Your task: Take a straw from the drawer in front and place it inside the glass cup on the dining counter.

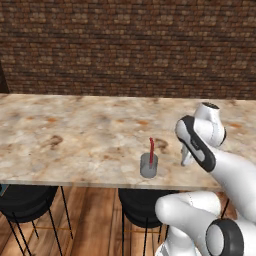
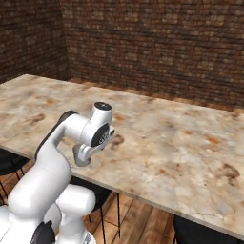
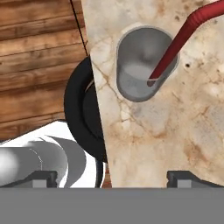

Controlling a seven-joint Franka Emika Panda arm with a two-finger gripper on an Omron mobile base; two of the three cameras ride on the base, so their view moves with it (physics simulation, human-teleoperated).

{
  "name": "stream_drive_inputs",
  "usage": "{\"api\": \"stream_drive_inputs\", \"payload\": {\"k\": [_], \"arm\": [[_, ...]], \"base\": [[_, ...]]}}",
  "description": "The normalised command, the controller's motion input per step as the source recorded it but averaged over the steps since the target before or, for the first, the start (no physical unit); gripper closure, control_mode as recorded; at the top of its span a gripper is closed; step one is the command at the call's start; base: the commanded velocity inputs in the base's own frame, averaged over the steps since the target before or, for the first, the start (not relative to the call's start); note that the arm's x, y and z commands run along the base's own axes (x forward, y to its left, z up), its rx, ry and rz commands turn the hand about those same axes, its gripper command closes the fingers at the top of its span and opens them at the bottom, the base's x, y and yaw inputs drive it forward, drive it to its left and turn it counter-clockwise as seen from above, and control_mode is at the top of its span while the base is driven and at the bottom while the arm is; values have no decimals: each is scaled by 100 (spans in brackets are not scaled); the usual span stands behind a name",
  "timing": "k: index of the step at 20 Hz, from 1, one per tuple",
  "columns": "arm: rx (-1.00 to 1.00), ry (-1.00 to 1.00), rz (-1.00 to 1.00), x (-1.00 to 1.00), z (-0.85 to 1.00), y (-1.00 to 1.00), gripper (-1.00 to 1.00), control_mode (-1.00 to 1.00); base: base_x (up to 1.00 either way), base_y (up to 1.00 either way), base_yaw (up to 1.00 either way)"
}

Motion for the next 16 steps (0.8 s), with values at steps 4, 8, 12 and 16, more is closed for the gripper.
{"api": "stream_drive_inputs", "payload": {"k": [4, 8, 12, 16], "arm": [[-11, 12, -10, -92, 0, -27, -100, -100], [-4, 12, -11, -76, 0, -18, -100, -100], [0, 6, -9, -49, 1, -10, -100, -100], [-1, 3, -7, -21, 11, 0, -100, -100]], "base": [[0, 0, 0], [0, 0, 0], [0, 0, 0], [0, 0, 0]]}}
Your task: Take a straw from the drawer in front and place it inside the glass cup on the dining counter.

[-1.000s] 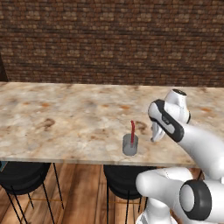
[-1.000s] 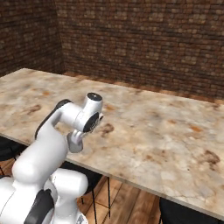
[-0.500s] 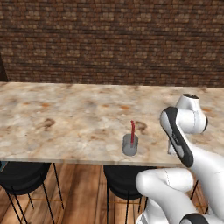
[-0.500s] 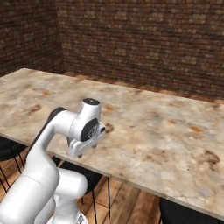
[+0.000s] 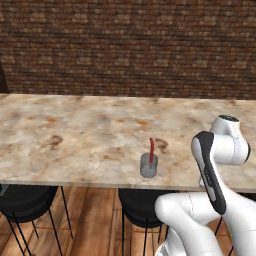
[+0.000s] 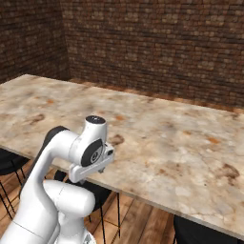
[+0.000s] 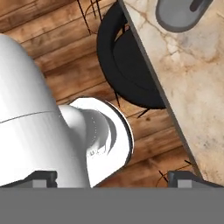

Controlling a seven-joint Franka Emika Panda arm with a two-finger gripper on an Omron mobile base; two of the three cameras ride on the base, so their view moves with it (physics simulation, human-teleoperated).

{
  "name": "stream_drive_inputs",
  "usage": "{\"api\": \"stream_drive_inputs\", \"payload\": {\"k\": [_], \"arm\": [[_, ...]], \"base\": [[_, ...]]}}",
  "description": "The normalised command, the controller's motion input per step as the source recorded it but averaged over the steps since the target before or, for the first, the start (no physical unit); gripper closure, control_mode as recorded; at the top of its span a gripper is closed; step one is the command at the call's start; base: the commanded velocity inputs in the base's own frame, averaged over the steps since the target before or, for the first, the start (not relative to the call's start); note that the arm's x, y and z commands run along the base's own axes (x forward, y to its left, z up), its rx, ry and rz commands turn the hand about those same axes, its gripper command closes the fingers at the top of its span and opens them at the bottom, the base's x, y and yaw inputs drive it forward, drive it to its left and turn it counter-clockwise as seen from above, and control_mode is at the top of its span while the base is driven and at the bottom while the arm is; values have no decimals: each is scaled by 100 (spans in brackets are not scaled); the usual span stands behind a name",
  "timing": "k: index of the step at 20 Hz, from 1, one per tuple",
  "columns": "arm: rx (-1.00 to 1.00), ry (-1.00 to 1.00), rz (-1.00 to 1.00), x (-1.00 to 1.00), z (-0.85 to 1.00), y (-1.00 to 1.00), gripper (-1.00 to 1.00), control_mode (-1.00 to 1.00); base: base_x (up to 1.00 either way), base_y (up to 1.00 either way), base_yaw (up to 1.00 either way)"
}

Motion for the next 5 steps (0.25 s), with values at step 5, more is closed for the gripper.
{"api": "stream_drive_inputs", "payload": {"k": [5], "arm": [[-5, 0, -4, -1, 15, 0, -100, -100]], "base": [[0, 0, 0]]}}
